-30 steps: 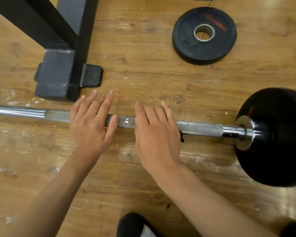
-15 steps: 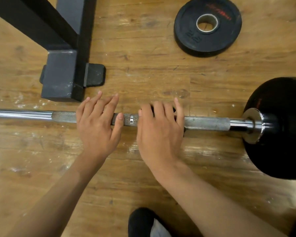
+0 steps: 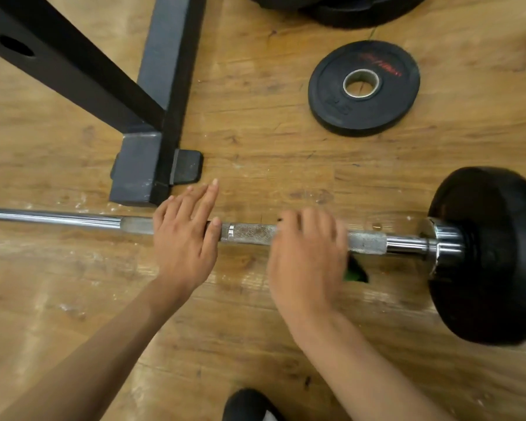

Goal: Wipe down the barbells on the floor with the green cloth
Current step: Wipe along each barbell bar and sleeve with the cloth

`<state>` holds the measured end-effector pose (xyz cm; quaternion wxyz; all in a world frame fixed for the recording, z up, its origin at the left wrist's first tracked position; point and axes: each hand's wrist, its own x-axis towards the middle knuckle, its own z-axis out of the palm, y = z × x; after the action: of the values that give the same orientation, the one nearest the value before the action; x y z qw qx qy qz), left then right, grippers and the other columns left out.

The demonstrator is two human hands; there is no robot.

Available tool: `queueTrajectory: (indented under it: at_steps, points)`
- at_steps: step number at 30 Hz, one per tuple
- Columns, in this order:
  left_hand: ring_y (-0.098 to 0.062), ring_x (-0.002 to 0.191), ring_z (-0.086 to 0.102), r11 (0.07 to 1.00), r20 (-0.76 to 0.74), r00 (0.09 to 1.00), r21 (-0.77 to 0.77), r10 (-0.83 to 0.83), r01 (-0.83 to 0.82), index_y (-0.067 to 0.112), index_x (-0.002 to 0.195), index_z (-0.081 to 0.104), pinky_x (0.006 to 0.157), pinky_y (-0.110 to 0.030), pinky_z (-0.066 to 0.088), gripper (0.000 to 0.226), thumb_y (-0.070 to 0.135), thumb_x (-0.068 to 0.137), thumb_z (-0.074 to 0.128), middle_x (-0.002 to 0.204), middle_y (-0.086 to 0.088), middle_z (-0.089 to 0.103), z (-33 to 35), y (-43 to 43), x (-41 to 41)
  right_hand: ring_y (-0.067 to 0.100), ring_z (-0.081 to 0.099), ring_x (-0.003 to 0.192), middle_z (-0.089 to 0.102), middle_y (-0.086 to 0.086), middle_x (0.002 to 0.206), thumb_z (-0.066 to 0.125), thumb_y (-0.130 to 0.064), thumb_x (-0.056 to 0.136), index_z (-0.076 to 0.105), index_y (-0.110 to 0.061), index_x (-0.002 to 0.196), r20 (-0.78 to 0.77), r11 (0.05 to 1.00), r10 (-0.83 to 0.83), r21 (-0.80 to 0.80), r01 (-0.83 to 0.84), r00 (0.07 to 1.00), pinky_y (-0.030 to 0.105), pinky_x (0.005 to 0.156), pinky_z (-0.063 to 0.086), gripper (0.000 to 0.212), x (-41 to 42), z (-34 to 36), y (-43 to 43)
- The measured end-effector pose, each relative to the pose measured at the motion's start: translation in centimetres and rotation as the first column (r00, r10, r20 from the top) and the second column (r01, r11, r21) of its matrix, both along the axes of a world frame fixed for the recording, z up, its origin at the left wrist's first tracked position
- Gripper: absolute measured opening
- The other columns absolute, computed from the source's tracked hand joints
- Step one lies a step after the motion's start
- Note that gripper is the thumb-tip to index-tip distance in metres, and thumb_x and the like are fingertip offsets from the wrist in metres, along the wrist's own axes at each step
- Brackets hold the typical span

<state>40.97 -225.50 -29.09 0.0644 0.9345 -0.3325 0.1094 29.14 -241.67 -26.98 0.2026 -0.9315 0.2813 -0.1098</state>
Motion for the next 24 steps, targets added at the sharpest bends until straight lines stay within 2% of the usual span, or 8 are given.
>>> queueTrajectory:
  at_steps: [2,5,10,12,14,16,20,24]
  points:
    - [-0.026,0.136,0.054,1.0,0.001,1.0,0.016,0.006,-0.006,0.019,0.157,0.047,0.111,-0.048,0.035,0.058,0.042,0.111,0.02,0.147,-0.005,0.06,0.1,-0.1,0.2,0.032,0.058,0.095,0.062,0.007,0.092,0.064,-0.016,0.092,0.067,-0.015,0.096,0.01,0.993,0.113,0.023,-0.113,0.994,0.046,0.103,0.042,0.005,2.3,0.4,2.2]
    - [-0.025,0.137,0.053,0.999,0.003,1.0,0.033,0.003,-0.003,0.021,0.157,0.047,0.111,-0.046,0.035,0.057,0.042,0.111,0.023,0.145,-0.005,0.062,0.2,-0.3,0.6,0.03,0.062,0.095,0.066,0.006,0.091,0.065,-0.019,0.094,0.071,-0.017,0.1,-0.01,0.98,0.197,-0.001,-0.197,0.98,0.049,0.116,0.037,0.008,2.8,0.2,1.4]
    - [-0.025,0.14,0.052,1.0,-0.013,1.0,-0.025,-0.002,0.002,0.022,0.154,0.052,0.111,-0.047,0.037,0.054,0.042,0.11,0.028,0.142,0.0,0.065,-0.1,-0.7,1.4,0.033,0.062,0.093,0.065,0.007,0.092,0.041,-0.029,0.106,0.07,-0.019,0.107,-0.178,0.998,-0.038,-0.064,0.027,0.983,0.05,0.123,0.026,0.03,-1.4,1.3,-5.1]
    - [-0.025,0.141,0.052,0.999,-0.014,1.0,-0.028,-0.018,0.018,0.022,0.153,0.054,0.11,-0.05,0.039,0.056,0.044,0.111,0.023,0.141,0.002,0.065,-0.2,-0.7,1.8,0.035,0.058,0.09,0.061,0.009,0.089,0.042,-0.025,0.105,0.067,-0.015,0.1,-0.198,0.995,-0.073,-0.074,0.06,0.977,0.051,0.113,0.034,0.027,-1.9,1.1,-6.3]
    - [-0.024,0.141,0.051,0.999,-0.014,0.999,-0.028,-0.035,0.035,0.022,0.152,0.055,0.11,-0.049,0.039,0.056,0.044,0.111,0.024,0.14,0.004,0.065,-0.3,-0.7,2.0,0.034,0.052,0.085,0.056,0.012,0.087,0.041,-0.019,0.105,0.064,-0.01,0.093,-0.145,0.992,-0.094,-0.093,0.081,0.985,0.049,0.093,0.038,0.028,-1.2,0.9,-5.3]
    - [-0.023,0.141,0.052,0.999,-0.004,1.0,-0.037,-0.027,0.027,0.023,0.151,0.056,0.11,-0.047,0.039,0.055,0.044,0.111,0.025,0.139,0.005,0.066,-0.4,-0.7,2.0,0.034,0.051,0.083,0.057,0.012,0.087,0.039,-0.024,0.104,0.065,-0.009,0.094,-0.109,0.993,-0.051,-0.112,0.038,0.993,0.046,0.088,0.037,0.031,0.7,0.9,-3.0]
    - [-0.022,0.141,0.052,0.999,0.011,1.0,-0.038,0.003,-0.003,0.024,0.151,0.056,0.11,-0.045,0.038,0.056,0.045,0.111,0.023,0.139,0.005,0.067,-0.7,-0.9,2.1,0.033,0.06,0.089,0.063,0.009,0.089,0.033,-0.03,0.1,0.067,-0.014,0.096,-0.1,0.984,0.157,-0.067,-0.164,0.983,0.05,0.116,0.037,0.039,4.6,0.9,1.3]
    - [-0.024,0.141,0.052,0.998,0.027,1.0,-0.069,-0.01,0.011,0.024,0.15,0.058,0.11,-0.046,0.039,0.056,0.046,0.11,0.025,0.137,0.004,0.067,-0.7,-0.8,2.1,0.031,0.062,0.087,0.064,0.005,0.088,0.036,-0.031,0.103,0.069,-0.018,0.104,-0.074,0.965,0.224,-0.122,-0.232,0.972,0.052,0.121,0.031,0.036,2.4,0.6,-1.1]
